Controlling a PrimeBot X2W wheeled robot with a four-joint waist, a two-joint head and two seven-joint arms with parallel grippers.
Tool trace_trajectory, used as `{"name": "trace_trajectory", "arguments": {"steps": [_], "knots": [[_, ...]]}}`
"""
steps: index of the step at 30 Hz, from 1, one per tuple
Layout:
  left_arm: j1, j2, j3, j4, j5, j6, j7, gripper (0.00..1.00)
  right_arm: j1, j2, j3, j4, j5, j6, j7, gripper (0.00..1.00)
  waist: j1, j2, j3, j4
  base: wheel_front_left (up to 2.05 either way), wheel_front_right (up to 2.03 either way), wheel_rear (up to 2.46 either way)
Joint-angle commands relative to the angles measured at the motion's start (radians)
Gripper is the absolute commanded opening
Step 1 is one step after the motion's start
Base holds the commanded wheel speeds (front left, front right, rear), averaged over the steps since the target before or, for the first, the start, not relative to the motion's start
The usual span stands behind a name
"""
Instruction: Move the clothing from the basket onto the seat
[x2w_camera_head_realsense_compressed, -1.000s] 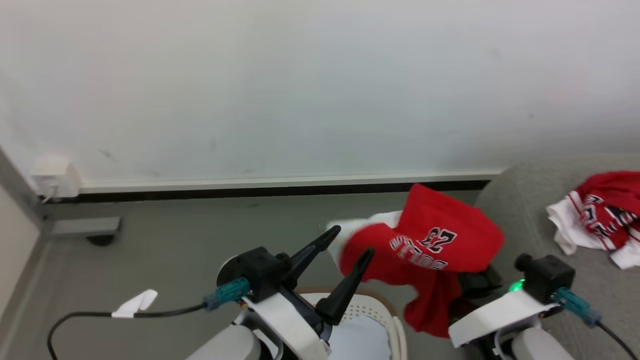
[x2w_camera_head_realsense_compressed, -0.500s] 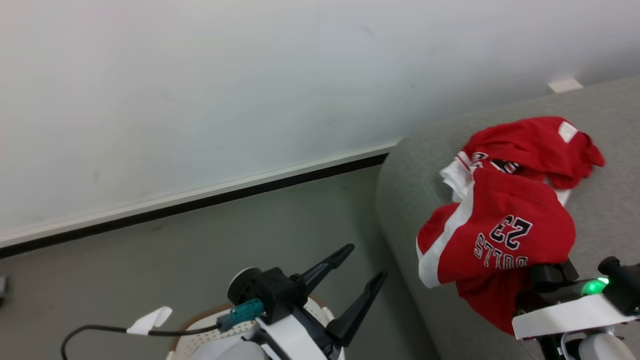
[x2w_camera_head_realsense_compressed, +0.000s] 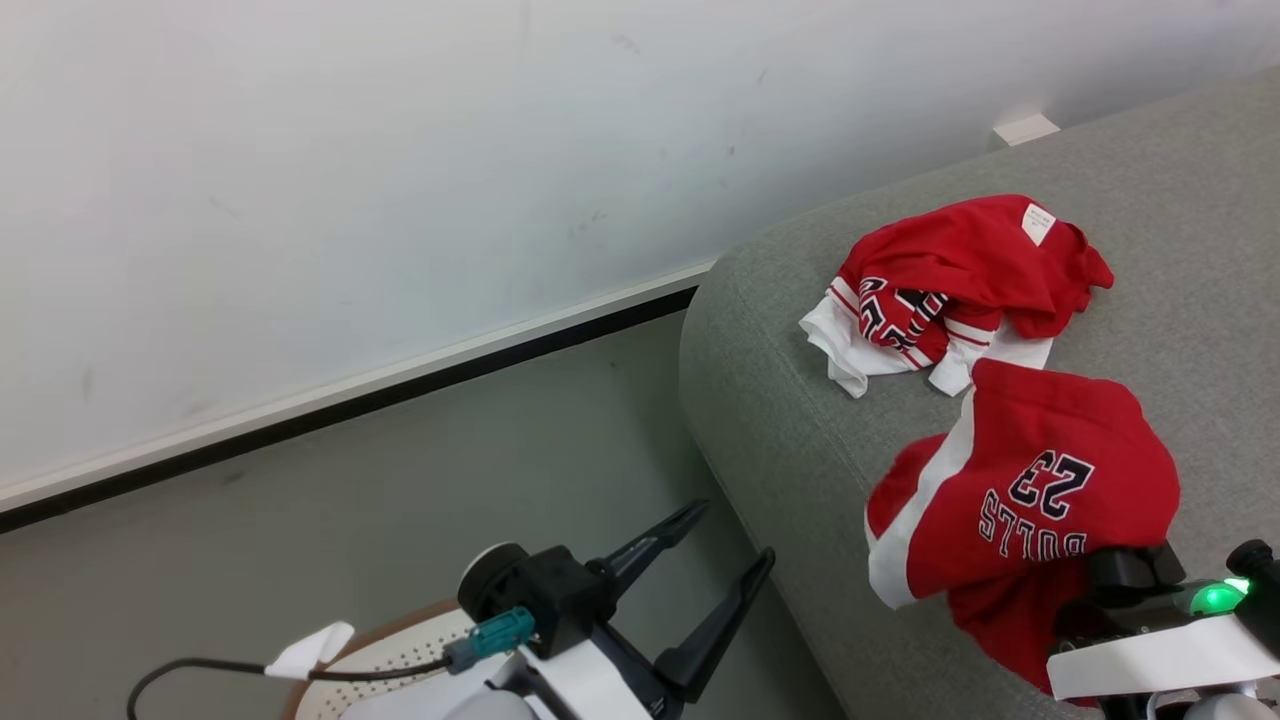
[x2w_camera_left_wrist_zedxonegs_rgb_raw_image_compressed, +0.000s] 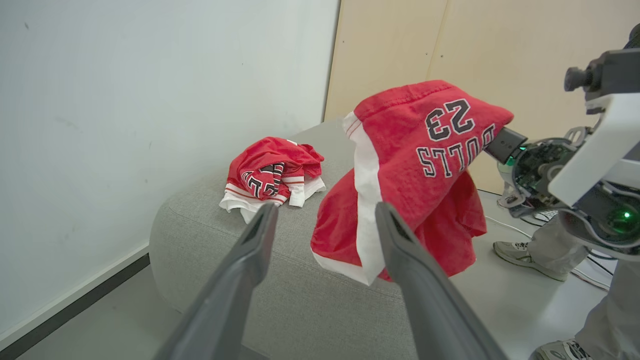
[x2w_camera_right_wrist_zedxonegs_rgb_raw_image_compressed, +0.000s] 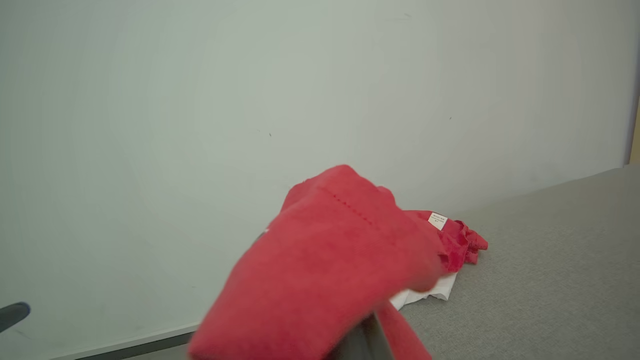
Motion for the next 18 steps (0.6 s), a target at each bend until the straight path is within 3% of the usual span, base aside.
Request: {"name": "trace_trajectory", "arguments": {"steps": [1, 10, 18], "knots": [[0.014, -0.001, 0.006, 0.004, 0.013, -0.006, -0.002, 1.0, 0.004, -0.01, -0.01, -0.007, -0.004, -0.002, 0.0, 0.0, 0.0, -0.0001, 0.003, 0.005, 0.0, 0.0, 0.0], [0.009, 0.026, 0.028, -0.01, 0.016, -0.016, -0.002, 1.0, -0.117, -0.061, -0.087, 0.016, -0.033, -0.002, 0.024, 0.0, 0.0, -0.0001, 0.073, 0.054, 0.0, 0.0, 0.0], [-0.03, 0.11, 0.043, -0.062, 0.008, -0.021, 0.004, 1.0, -0.31, -0.162, -0.205, 0.084, -0.049, -0.002, 0.115, 0.0, 0.0, -0.0001, 0.229, 0.119, 0.0, 0.0, 0.0]]}}
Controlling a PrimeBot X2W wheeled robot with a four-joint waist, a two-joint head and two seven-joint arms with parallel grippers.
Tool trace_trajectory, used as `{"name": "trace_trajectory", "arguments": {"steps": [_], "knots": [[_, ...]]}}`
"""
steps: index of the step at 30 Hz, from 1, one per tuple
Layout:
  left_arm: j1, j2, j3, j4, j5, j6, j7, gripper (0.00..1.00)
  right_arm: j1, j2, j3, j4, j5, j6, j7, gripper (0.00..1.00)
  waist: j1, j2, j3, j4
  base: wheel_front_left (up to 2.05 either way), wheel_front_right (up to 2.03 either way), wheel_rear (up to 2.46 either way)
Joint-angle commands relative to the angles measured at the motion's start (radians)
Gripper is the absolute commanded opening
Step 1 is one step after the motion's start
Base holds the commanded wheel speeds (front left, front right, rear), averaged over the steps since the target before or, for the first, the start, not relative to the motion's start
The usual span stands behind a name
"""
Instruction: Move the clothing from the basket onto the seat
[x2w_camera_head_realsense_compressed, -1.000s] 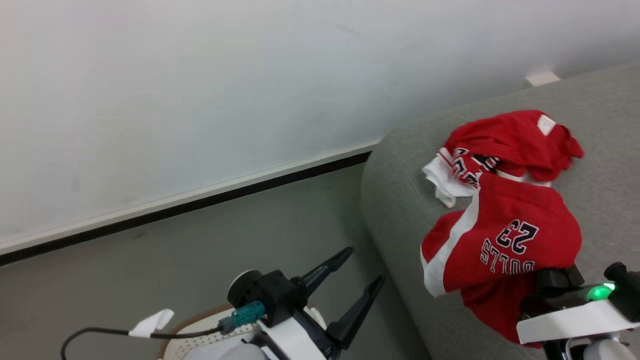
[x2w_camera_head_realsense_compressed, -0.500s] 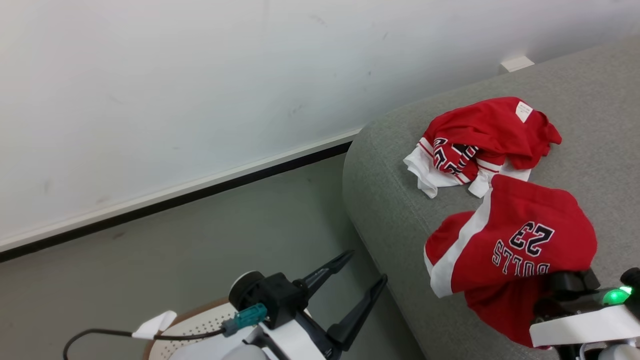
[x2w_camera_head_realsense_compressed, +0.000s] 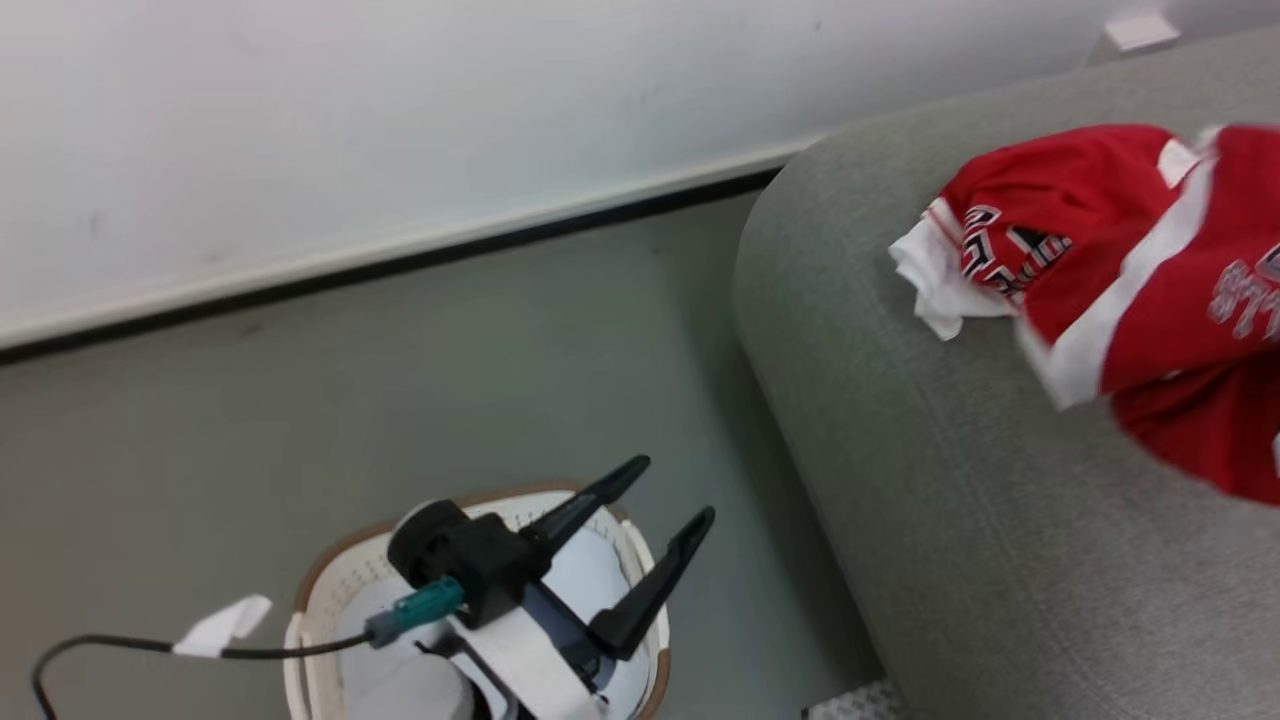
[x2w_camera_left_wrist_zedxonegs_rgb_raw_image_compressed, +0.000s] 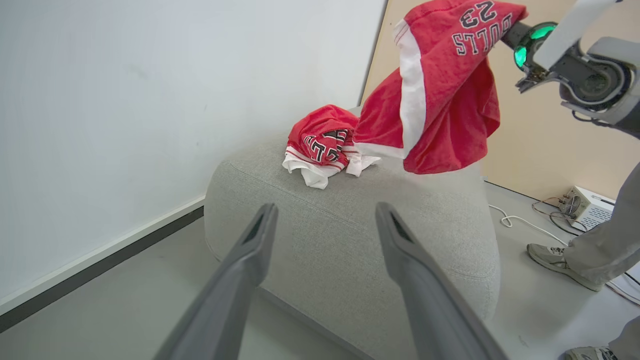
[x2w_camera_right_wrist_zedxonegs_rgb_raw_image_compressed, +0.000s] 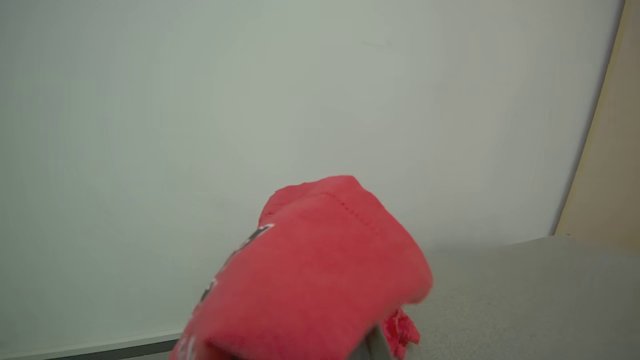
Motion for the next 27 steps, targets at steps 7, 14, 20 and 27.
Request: {"name": "trace_trajectory", "arguments": {"steps": [7, 14, 20, 27], "knots": [[-0.046, 0.112, 0.024, -0.081, -0.009, -0.006, 0.01, 1.0, -0.194, -0.089, -0.122, 0.118, -0.102, -0.002, 0.118, 0.0, -0.0001, -0.0001, 0.233, 0.084, 0.0, 0.0, 0.0], [-0.072, 0.17, 0.047, -0.12, -0.019, -0.007, 0.006, 1.0, -0.292, -0.11, -0.204, 0.302, -0.258, -0.002, 0.24, 0.0, -0.0001, -0.0001, 0.326, 0.113, 0.0, 0.0, 0.0], [-0.076, 0.181, 0.058, -0.117, -0.033, -0.007, 0.001, 1.0, -0.292, -0.106, -0.212, 0.443, -0.343, -0.002, 0.39, 0.23, -0.0001, -0.0001, 0.333, 0.119, 0.0, 0.0, 0.0], [-0.057, 0.166, 0.062, -0.096, -0.042, -0.007, -0.003, 1.0, -0.285, -0.092, -0.163, 0.474, -0.343, -0.002, 0.426, 1.0, -0.0001, -0.0001, 0.279, 0.099, 0.0, 0.0, 0.0]]}}
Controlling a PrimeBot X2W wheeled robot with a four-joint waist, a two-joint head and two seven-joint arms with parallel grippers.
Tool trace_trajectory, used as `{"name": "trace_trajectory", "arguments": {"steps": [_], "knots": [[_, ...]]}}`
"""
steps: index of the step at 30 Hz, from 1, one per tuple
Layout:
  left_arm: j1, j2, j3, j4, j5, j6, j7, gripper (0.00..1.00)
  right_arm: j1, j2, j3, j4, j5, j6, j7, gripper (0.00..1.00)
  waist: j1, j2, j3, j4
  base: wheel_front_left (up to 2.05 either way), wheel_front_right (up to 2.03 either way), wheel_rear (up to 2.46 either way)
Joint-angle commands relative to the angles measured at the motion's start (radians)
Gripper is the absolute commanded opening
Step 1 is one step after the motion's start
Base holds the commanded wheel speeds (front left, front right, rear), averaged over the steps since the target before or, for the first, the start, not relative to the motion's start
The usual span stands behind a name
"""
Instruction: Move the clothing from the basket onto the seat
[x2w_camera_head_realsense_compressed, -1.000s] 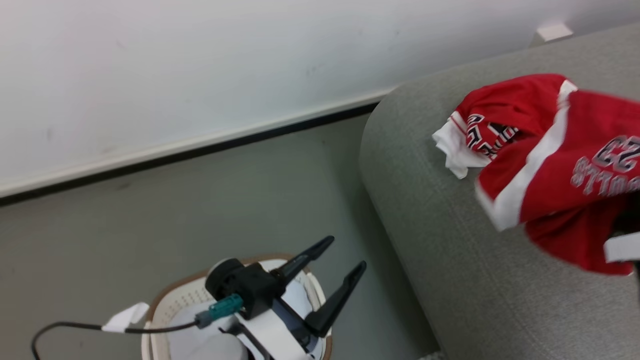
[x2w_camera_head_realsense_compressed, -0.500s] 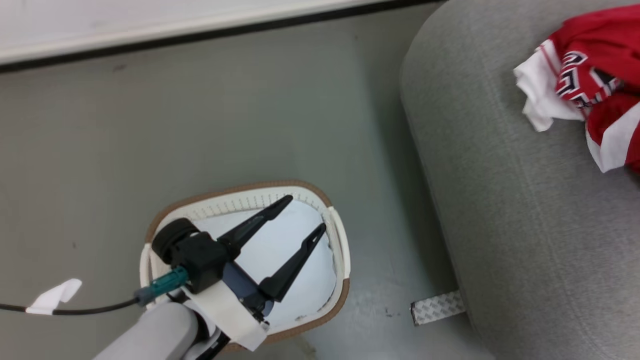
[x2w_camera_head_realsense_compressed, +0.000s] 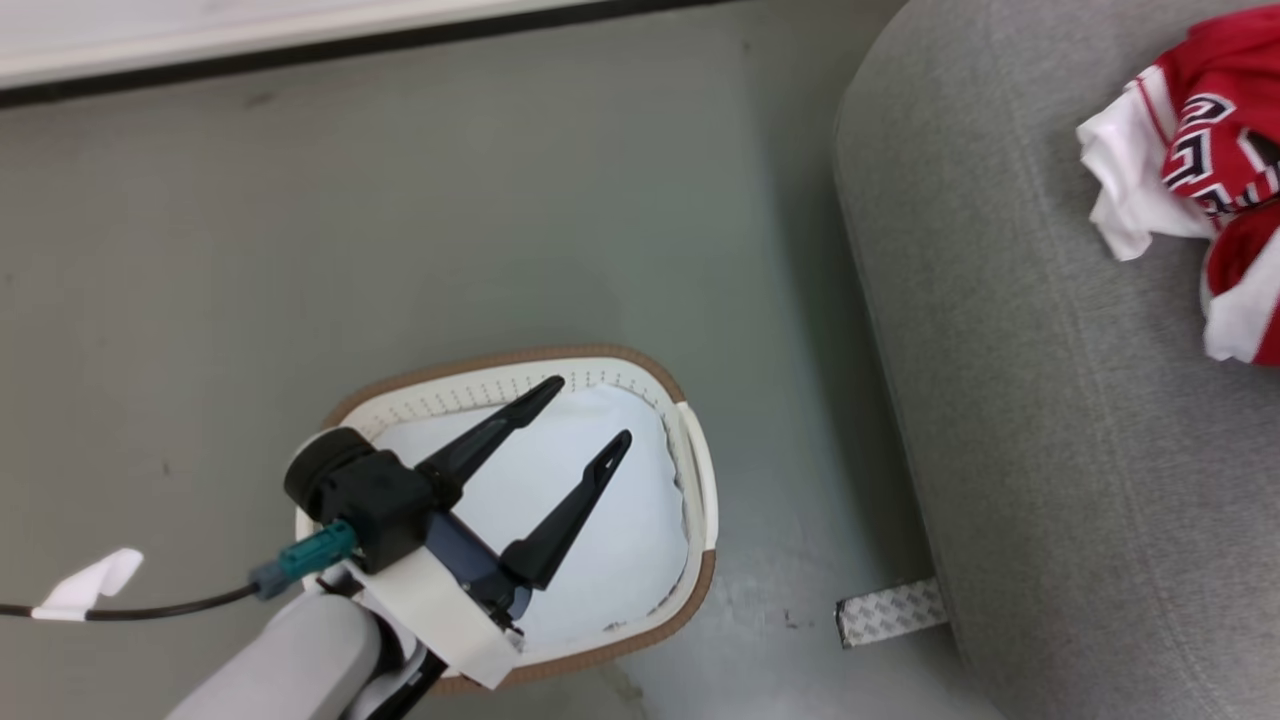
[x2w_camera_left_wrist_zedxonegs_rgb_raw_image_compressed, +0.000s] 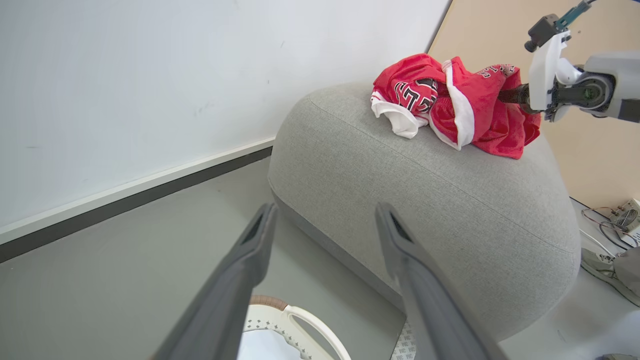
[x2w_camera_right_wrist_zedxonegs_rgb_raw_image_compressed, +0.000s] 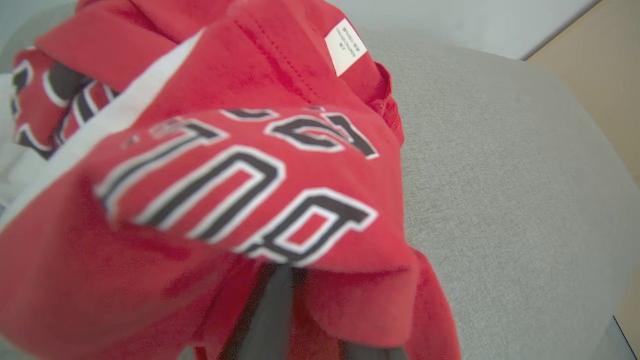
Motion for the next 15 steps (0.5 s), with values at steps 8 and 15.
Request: {"name": "trace_trajectory", "arguments": {"steps": [8, 15], "knots": [[0.049, -0.05, 0.0, 0.057, -0.026, 0.012, -0.006, 1.0, 0.081, -0.07, 0.185, -0.046, 0.086, -0.002, 0.047, 1.0, -0.0001, 0.0, -0.161, -0.031, 0.0, 0.0, 0.0], [0.102, -0.107, 0.043, 0.106, -0.045, 0.044, -0.007, 1.0, 0.182, -0.159, 0.257, -0.204, 0.191, -0.002, 0.038, 1.0, -0.0001, 0.0, -0.313, -0.019, 0.0, 0.0, 0.0]]}}
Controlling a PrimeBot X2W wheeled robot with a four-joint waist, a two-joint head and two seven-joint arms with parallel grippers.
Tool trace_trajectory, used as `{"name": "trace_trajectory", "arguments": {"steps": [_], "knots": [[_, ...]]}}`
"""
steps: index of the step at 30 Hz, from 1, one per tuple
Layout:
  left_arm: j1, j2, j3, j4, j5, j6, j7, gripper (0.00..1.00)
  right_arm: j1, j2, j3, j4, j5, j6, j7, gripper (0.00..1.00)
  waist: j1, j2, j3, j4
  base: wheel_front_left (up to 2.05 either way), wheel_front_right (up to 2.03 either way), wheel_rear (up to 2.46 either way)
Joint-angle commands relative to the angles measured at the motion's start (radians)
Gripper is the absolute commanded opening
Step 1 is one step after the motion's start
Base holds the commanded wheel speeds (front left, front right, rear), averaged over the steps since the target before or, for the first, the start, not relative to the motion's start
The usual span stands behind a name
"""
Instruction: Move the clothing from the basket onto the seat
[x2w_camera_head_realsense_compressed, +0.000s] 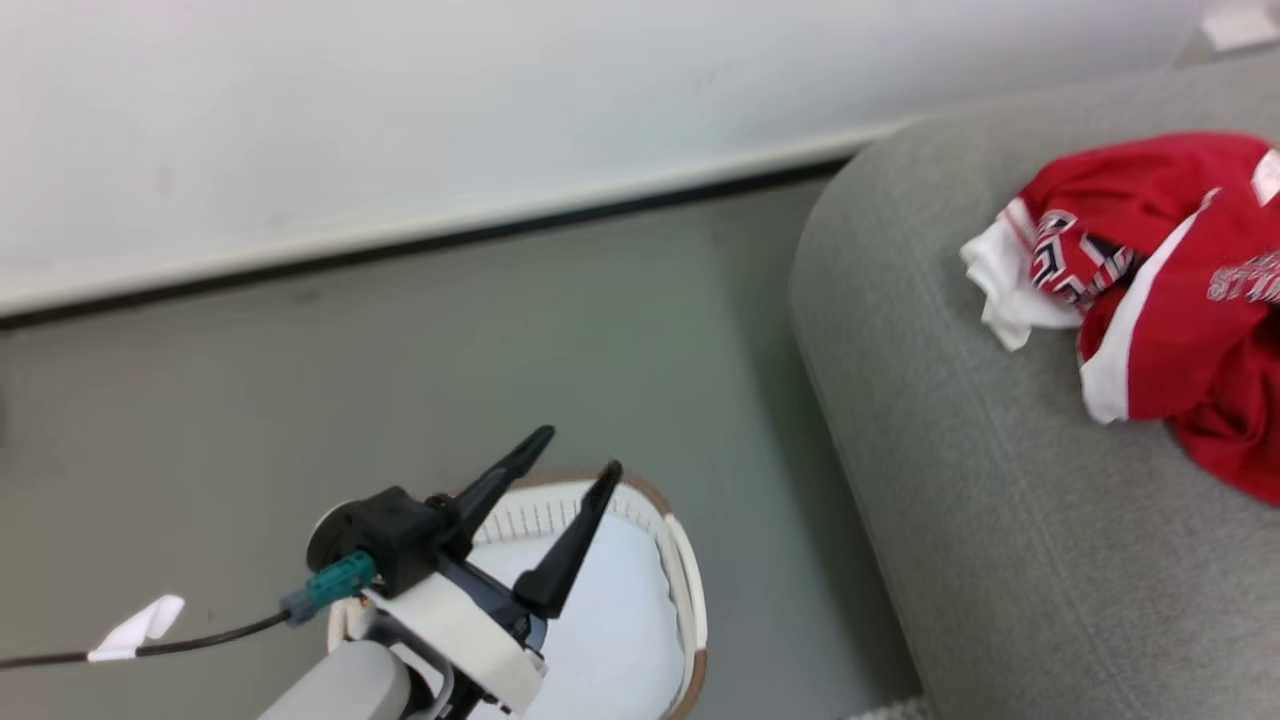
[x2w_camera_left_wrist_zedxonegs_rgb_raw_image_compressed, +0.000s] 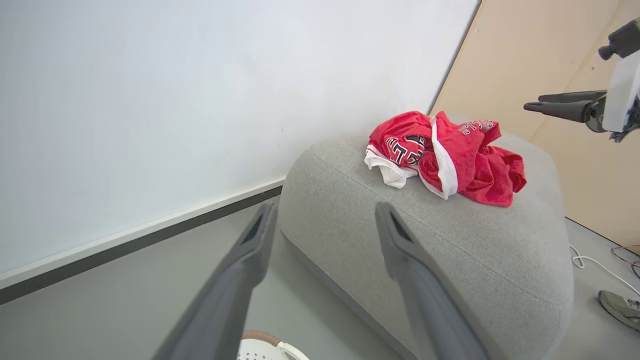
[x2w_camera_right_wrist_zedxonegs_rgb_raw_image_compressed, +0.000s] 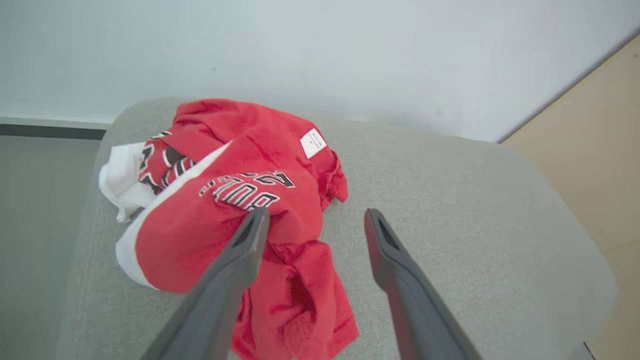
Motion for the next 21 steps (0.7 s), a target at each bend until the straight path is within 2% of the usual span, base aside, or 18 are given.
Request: {"name": "trace_trajectory", "arguments": {"steps": [1, 5, 9, 14, 21], "knots": [[0.021, -0.006, 0.016, 0.009, -0.005, 0.007, -0.002, 1.0, 0.029, -0.011, 0.001, -0.037, 0.022, -0.002, -0.014, 1.0, 0.0, 0.0, -0.082, 0.013, 0.0, 0.0, 0.0], [0.046, -0.037, 0.063, 0.032, -0.016, 0.017, -0.002, 1.0, 0.087, -0.02, 0.01, -0.143, 0.071, -0.002, -0.036, 1.0, 0.0, 0.0, -0.149, 0.05, 0.0, 0.0, 0.0], [0.075, -0.052, 0.128, 0.051, -0.021, 0.025, -0.002, 1.0, 0.137, 0.006, 0.025, -0.245, 0.102, -0.002, -0.063, 1.0, 0.0, 0.0, -0.203, 0.092, 0.0, 0.0, 0.0], [0.117, -0.056, 0.227, 0.069, -0.004, 0.055, -0.001, 1.0, 0.192, 0.073, 0.031, -0.342, 0.135, -0.002, -0.155, 1.0, 0.0, 0.0, -0.249, 0.139, 0.0, 0.0, 0.0], [0.202, -0.079, 0.385, 0.066, 0.042, 0.075, -0.001, 1.0, 0.307, 0.198, 0.031, -0.392, 0.095, -0.002, -0.335, 1.0, 0.0, 0.0, -0.275, 0.191, 0.0, 0.0, 0.0]]}}
